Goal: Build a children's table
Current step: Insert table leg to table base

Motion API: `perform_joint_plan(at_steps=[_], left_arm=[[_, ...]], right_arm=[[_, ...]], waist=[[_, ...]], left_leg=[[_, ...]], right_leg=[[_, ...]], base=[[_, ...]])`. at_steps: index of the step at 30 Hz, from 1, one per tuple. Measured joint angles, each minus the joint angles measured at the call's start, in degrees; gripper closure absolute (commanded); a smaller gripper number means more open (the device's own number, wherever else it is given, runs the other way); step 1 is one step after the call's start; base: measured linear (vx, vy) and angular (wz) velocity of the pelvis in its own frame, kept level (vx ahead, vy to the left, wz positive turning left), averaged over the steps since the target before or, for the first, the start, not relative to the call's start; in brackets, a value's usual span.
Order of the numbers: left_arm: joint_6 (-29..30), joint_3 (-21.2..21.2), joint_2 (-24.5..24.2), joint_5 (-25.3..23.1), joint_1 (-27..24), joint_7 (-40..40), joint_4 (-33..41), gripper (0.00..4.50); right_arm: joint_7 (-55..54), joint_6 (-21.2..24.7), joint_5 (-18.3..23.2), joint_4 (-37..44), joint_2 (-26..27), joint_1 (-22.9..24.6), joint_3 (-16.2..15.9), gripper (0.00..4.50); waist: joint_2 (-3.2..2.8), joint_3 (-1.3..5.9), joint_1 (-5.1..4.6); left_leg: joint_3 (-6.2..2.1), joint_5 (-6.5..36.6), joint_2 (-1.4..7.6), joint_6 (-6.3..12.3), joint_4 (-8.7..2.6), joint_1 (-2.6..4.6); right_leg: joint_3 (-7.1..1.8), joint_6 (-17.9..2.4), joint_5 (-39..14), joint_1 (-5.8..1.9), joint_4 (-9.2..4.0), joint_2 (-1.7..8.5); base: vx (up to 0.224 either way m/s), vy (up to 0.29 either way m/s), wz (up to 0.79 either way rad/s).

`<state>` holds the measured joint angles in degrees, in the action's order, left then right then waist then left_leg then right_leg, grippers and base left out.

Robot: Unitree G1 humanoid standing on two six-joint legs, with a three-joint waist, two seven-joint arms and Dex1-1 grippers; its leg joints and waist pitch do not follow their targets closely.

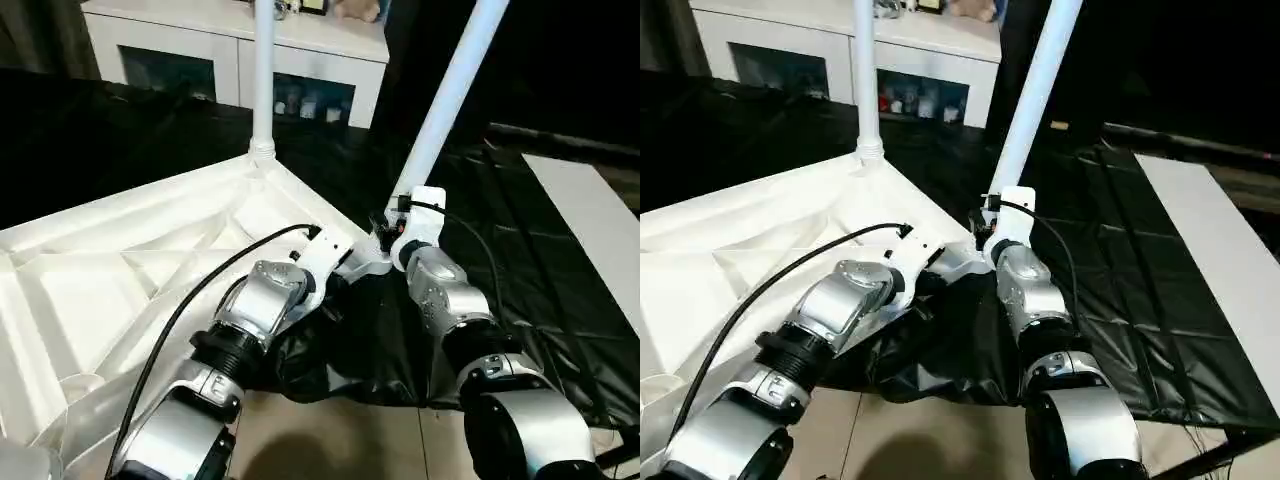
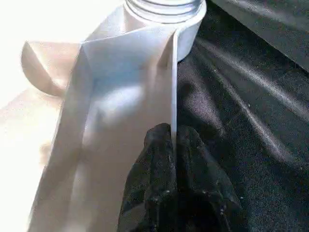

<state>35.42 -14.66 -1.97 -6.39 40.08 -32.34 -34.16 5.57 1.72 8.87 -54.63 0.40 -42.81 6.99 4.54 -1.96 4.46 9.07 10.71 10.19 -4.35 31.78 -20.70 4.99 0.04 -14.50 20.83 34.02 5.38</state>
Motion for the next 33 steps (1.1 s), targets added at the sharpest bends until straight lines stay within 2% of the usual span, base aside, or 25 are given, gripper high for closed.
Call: perform_joint_plan(at_steps=[7,9,11,14,17,25,33], left_arm=[[-1.54,0.43,-1.55,0.08,0.96,-0.59,-0.11,4.5],[-1.84,0.77,-1.7,0.07,1.12,-0.72,-0.11,4.5],[-2.24,0.75,-1.97,0.06,1.23,-1.3,-0.1,4.5],[-3.01,0.82,-2.55,0.03,1.51,-1.61,-0.11,4.5],[-3.27,0.98,-2.68,0.03,1.74,-1.62,-0.11,4.5],[-3.63,0.96,-2.82,0.02,1.82,-1.83,-0.12,4.5],[-3.99,0.79,-3.05,0.02,1.82,-2.06,-0.14,4.5]], right_arm=[[6.34,-1.88,0.72,-0.44,-0.08,1.56,0.43,1.4],[7.58,-2.32,0.77,-0.02,-0.13,1.74,0.43,1.4],[9.38,-2.43,0.82,1.26,-0.53,2.52,0.42,1.02],[12.53,-2.66,0.82,3.03,-0.94,3.67,0.01,0.92],[14.09,-3.13,0.77,3.62,-1.28,4.21,-0.16,0.58],[16.07,-3.14,0.46,4.78,-1.78,4.99,-0.63,0.58],[16.17,-3.15,0.26,4.89,-1.8,4.98,-0.63,0.58]], waist=[[-0.07,-0.41,0.12],[-0.11,-0.43,0.34],[-0.12,-0.44,0.61],[-0.38,-0.52,0.65],[-0.42,-0.54,0.63],[-0.39,-0.55,0.63],[-0.38,-0.56,0.64]], left_leg=[[0.7,-0.01,0.2,0.01,0.02,-0.37],[0.76,-0.02,0.25,0.01,-0.08,-0.48],[0.91,-0.04,0.48,0.0,-0.13,-0.48],[1.02,-0.9,0.82,0.08,-0.3,-0.47],[1.13,-1.0,0.84,0.12,-0.33,-0.5],[1.72,-1.07,0.83,0.25,-0.24,-0.43],[1.85,-1.07,0.85,0.26,-0.24,-0.44]], right_leg=[[-0.45,0.23,2.45,0.75,-0.05,0.0],[-0.44,0.22,2.57,1.03,0.08,-0.02],[-0.43,0.21,2.78,1.06,0.11,-0.13],[-0.35,-0.14,3.01,1.12,0.21,-0.35],[-0.39,-0.1,2.94,1.16,0.1,-0.36],[-0.92,-0.08,2.91,1.27,0.04,-0.34],[-0.99,-0.08,2.91,1.36,0.1,-0.34]], base=[[0.0,0.0,0.0],[0.0,0.0,0.0],[0.0,0.0,0.0],[0.0,0.0,0.0],[0.0,0.0,0.0],[0.0,0.0,0.0],[0.0,0.0,0.0]])
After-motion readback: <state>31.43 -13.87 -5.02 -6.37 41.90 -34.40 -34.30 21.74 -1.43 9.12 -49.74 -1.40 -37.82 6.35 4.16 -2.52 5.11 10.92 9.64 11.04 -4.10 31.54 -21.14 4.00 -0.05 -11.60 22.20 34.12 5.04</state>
